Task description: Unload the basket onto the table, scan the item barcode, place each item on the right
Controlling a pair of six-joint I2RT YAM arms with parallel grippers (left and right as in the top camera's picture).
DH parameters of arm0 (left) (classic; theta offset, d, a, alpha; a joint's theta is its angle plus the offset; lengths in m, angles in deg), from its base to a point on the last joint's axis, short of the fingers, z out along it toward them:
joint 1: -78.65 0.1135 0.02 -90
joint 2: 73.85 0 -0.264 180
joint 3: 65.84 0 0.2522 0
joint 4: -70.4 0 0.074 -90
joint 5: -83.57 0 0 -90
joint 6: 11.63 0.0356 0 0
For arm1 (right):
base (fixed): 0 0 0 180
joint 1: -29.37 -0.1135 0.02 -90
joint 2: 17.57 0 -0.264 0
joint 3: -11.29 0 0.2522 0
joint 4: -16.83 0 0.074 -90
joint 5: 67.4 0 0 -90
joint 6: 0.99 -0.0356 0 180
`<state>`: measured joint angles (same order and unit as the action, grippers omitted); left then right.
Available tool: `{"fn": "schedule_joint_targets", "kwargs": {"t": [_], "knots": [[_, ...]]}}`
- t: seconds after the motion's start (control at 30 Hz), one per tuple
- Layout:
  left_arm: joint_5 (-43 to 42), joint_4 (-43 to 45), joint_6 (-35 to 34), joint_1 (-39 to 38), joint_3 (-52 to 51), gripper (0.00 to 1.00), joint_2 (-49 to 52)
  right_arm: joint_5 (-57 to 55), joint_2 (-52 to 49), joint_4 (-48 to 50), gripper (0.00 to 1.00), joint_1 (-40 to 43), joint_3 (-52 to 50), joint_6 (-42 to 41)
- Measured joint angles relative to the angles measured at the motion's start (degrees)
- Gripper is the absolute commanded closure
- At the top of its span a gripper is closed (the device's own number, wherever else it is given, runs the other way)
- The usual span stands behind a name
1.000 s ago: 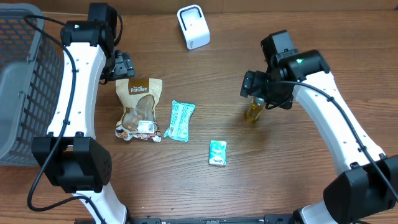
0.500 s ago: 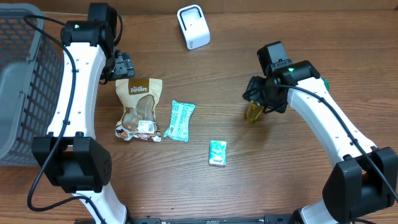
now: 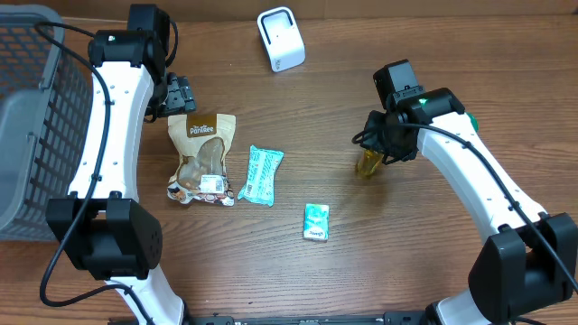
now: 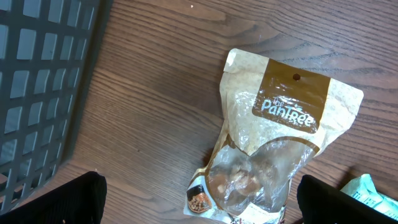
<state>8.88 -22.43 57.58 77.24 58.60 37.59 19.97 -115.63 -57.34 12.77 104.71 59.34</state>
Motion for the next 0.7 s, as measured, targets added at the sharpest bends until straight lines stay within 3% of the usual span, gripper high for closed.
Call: {"fn": "schedule_joint_targets", "kwargs": {"t": [0.2,0.37,0.7], "knots": [[0.0,0.0,0.0,0.0,0.0,0.0,0.0,-0.26,0.0,-0.02,0.49,0.0,0.0,9.22],[0.0,0.0,0.0,0.0,0.0,0.0,0.0,-0.39,0.0,0.02,0.0,0.0,0.0,13.44],[-0.02,0.0,0.0,0.0,0.0,0.0,0.0,-0.39,0.0,0.2,0.0,0.0,-0.02,14.67]]}}
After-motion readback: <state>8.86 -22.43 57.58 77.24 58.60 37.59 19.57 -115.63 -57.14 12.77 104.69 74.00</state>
